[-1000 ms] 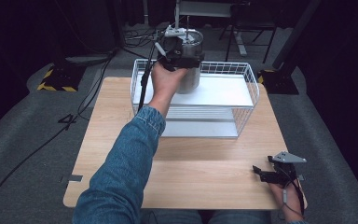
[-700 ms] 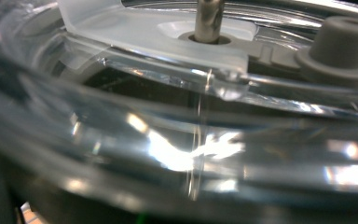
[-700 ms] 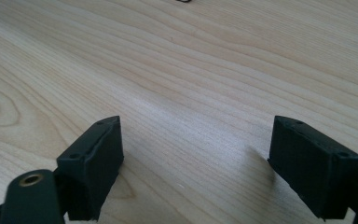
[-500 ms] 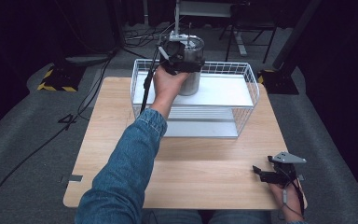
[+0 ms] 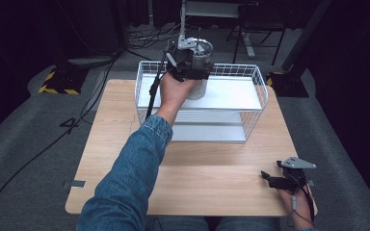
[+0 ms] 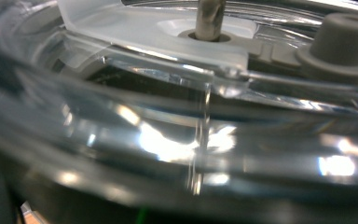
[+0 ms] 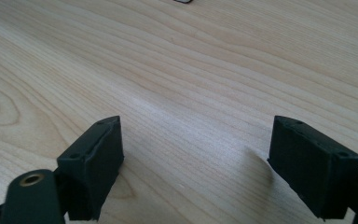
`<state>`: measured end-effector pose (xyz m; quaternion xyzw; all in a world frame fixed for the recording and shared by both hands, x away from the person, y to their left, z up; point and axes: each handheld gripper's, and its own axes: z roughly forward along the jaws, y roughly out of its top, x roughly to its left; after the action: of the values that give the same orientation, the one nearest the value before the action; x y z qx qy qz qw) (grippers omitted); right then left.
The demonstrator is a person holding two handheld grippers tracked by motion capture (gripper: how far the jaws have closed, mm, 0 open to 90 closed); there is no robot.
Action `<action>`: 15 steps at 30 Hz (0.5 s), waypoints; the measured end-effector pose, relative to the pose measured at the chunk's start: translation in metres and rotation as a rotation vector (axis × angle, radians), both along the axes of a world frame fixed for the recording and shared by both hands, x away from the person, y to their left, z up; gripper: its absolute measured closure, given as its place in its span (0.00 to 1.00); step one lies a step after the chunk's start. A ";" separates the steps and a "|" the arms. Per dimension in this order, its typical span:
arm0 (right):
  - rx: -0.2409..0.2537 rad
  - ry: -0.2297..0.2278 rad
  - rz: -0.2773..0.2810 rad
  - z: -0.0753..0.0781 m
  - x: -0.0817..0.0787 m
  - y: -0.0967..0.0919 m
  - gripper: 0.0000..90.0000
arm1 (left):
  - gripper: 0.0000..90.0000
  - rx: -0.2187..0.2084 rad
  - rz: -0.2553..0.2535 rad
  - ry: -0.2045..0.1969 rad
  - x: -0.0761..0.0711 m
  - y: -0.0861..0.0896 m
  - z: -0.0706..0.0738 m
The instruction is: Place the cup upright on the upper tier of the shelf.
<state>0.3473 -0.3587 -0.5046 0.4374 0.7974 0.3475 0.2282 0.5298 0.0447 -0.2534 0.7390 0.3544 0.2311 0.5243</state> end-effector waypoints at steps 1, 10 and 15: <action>0.000 -0.001 0.000 0.000 0.000 0.000 0.20 | 0.04 0.000 -0.001 0.000 0.000 0.000 0.000; 0.000 -0.001 0.000 0.000 0.000 0.000 0.20 | 0.04 -0.005 0.002 -0.004 0.000 0.000 -0.001; 0.000 -0.001 0.000 0.000 0.000 0.000 0.20 | 0.00 -0.017 0.010 0.006 0.001 0.000 -0.003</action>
<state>0.3472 -0.3585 -0.5046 0.4372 0.7972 0.3477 0.2289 0.5307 0.0451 -0.2566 0.7336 0.3616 0.2284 0.5281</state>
